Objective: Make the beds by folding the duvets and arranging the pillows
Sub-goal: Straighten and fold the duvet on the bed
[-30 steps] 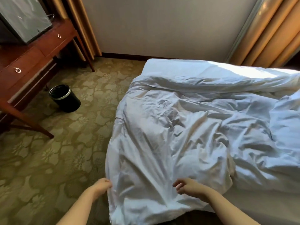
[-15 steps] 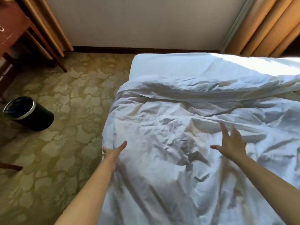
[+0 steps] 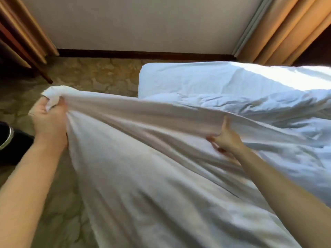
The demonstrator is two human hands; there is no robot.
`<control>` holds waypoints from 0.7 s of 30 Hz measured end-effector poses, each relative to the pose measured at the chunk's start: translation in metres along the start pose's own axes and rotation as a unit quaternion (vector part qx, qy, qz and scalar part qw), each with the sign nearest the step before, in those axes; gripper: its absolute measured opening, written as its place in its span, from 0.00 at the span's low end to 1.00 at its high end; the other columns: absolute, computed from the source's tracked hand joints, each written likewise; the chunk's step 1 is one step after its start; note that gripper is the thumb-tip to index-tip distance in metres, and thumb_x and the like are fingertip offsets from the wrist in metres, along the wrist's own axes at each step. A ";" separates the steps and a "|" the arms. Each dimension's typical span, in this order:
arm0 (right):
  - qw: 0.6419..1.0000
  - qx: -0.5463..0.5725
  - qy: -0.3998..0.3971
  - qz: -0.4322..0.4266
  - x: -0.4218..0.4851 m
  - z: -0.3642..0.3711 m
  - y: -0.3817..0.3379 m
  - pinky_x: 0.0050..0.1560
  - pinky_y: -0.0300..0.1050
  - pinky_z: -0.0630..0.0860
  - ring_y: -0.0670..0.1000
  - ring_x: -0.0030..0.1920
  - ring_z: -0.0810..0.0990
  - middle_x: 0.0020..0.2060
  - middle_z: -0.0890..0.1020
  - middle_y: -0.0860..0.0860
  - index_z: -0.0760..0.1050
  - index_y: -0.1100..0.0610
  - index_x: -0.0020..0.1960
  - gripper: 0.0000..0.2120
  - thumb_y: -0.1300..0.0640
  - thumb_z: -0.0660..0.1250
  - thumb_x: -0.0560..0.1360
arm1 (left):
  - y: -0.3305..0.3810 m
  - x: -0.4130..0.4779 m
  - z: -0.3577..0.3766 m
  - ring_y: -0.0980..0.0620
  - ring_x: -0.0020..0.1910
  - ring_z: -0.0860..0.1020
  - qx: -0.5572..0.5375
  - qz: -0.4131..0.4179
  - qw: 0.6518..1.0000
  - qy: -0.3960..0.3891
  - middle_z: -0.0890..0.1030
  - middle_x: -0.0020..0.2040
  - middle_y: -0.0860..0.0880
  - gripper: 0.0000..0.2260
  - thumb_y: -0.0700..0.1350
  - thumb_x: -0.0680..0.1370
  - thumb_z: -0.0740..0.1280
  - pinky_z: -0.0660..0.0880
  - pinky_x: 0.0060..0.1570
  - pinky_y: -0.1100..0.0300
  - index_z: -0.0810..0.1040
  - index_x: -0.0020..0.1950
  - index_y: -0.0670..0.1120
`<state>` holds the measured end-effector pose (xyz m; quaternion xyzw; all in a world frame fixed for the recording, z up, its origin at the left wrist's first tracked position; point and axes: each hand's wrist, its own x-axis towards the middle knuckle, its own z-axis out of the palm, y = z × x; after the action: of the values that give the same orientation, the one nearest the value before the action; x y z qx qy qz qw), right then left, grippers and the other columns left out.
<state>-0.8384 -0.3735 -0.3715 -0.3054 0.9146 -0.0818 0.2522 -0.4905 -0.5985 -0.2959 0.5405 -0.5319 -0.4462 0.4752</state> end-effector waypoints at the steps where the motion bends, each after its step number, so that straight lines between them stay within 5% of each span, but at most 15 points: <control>1: 1.000 0.005 0.022 -0.005 0.007 -0.009 -0.009 0.50 0.47 0.72 0.61 0.52 0.80 0.55 0.80 0.62 0.35 0.55 0.77 0.48 0.47 0.68 0.74 | -0.002 0.016 0.001 0.48 0.47 0.78 0.054 0.023 0.998 0.024 0.81 0.48 0.44 0.08 0.46 0.77 0.62 0.77 0.52 0.54 0.80 0.49 0.47; 3: 0.994 0.106 -0.011 -0.023 0.022 -0.008 -0.023 0.62 0.48 0.69 0.61 0.64 0.73 0.66 0.73 0.61 0.35 0.53 0.77 0.46 0.49 0.67 0.75 | -0.030 0.033 0.006 0.40 0.53 0.77 0.231 0.034 0.972 0.037 0.79 0.54 0.37 0.12 0.48 0.79 0.59 0.73 0.56 0.46 0.78 0.56 0.45; 5: 0.976 0.156 -0.145 -0.052 0.021 0.020 -0.028 0.69 0.47 0.63 0.59 0.71 0.65 0.73 0.63 0.61 0.37 0.54 0.77 0.42 0.52 0.65 0.78 | -0.072 0.022 0.015 0.34 0.63 0.70 0.382 -0.078 0.921 -0.002 0.71 0.65 0.33 0.20 0.47 0.80 0.60 0.66 0.61 0.44 0.66 0.70 0.42; 7: 0.957 0.022 -0.279 -0.070 0.006 0.069 -0.019 0.73 0.49 0.53 0.56 0.76 0.53 0.77 0.48 0.57 0.38 0.54 0.77 0.39 0.48 0.61 0.79 | -0.105 -0.019 0.030 0.35 0.71 0.60 0.481 -0.213 0.846 -0.086 0.59 0.73 0.34 0.31 0.50 0.79 0.62 0.59 0.68 0.43 0.50 0.78 0.47; 8: 0.950 -0.065 -0.295 -0.078 -0.006 0.090 -0.011 0.74 0.54 0.48 0.56 0.77 0.47 0.77 0.43 0.54 0.38 0.51 0.77 0.38 0.45 0.60 0.79 | -0.119 -0.046 0.038 0.36 0.73 0.57 0.527 -0.217 0.808 -0.151 0.55 0.75 0.36 0.32 0.52 0.79 0.61 0.56 0.70 0.43 0.47 0.78 0.49; 10: 0.945 -0.159 -0.265 -0.109 -0.032 0.117 0.003 0.73 0.59 0.41 0.55 0.77 0.42 0.77 0.41 0.52 0.40 0.47 0.77 0.36 0.43 0.58 0.78 | -0.140 -0.102 0.063 0.40 0.75 0.51 0.564 -0.159 0.756 -0.292 0.49 0.77 0.41 0.28 0.55 0.81 0.55 0.54 0.72 0.43 0.46 0.78 0.54; 12: 0.949 -0.132 -0.253 -0.132 -0.052 0.120 0.016 0.74 0.57 0.40 0.53 0.77 0.43 0.77 0.43 0.51 0.42 0.47 0.77 0.34 0.46 0.57 0.79 | -0.151 -0.157 0.093 0.43 0.77 0.46 0.557 -0.143 0.717 -0.394 0.45 0.78 0.46 0.24 0.57 0.82 0.48 0.50 0.72 0.40 0.46 0.77 0.58; 15: 0.950 -0.136 -0.238 -0.150 -0.066 0.097 0.059 0.74 0.57 0.41 0.52 0.77 0.45 0.77 0.48 0.51 0.49 0.47 0.77 0.30 0.50 0.57 0.79 | -0.151 -0.212 0.129 0.45 0.77 0.44 0.597 -0.145 0.657 -0.438 0.44 0.78 0.49 0.23 0.51 0.82 0.45 0.47 0.70 0.36 0.45 0.77 0.56; 21: 0.973 -0.118 -0.171 0.100 -0.097 0.018 0.239 0.74 0.60 0.49 0.54 0.77 0.48 0.77 0.51 0.50 0.50 0.48 0.77 0.28 0.51 0.55 0.80 | -0.124 -0.262 0.209 0.42 0.69 0.66 0.550 -0.107 0.632 -0.535 0.63 0.73 0.43 0.22 0.50 0.80 0.55 0.63 0.68 0.48 0.63 0.72 0.45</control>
<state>-0.8861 -0.1239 -0.4196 -0.2498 0.8871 0.1055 0.3735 -0.6875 -0.3472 -0.4558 0.4210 -0.7783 -0.3292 -0.3295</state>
